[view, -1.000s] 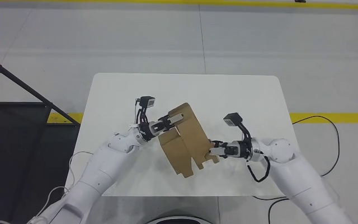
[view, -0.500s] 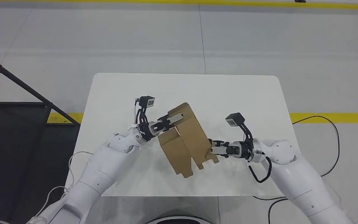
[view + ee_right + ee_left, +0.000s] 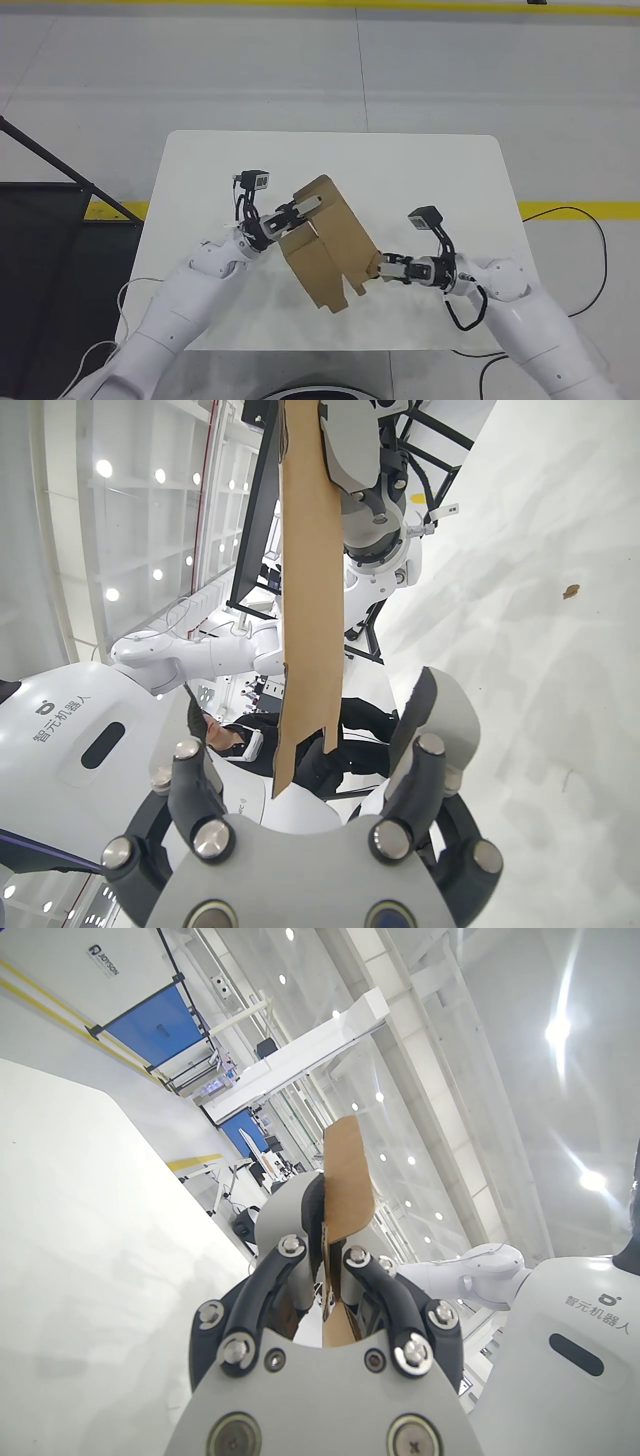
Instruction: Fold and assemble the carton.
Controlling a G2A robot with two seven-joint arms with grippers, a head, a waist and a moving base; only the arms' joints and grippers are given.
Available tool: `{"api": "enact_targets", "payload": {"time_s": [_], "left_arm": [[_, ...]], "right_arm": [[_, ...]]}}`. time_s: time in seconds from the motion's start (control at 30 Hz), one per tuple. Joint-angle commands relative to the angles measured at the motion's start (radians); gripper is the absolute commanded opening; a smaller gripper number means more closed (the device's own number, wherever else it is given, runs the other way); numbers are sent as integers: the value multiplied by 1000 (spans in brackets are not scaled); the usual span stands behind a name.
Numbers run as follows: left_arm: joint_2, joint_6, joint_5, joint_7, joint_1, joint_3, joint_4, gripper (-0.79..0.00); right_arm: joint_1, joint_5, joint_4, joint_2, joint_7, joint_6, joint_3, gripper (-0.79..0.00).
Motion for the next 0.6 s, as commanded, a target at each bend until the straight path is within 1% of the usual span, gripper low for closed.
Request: {"api": "enact_targets", "payload": {"time_s": [0.0, 0.07, 0.27, 0.57], "left_arm": [[-1, 1, 7, 7, 3, -2, -4, -785], [-2, -1, 11, 12, 5, -5, -8, -785], [-3, 0, 7, 9, 12, -11, -16, -785], [-5, 0, -8, -3, 17, -20, -14, -785]], "right_arm": [[-5, 7, 5, -1, 5, -8, 5, -493], [-10, 7, 3, -2, 3, -12, 9, -536], [-29, -2, -6, -3, -6, -21, 20, -600], [-52, 0, -14, -1, -16, -31, 45, -625]]}}
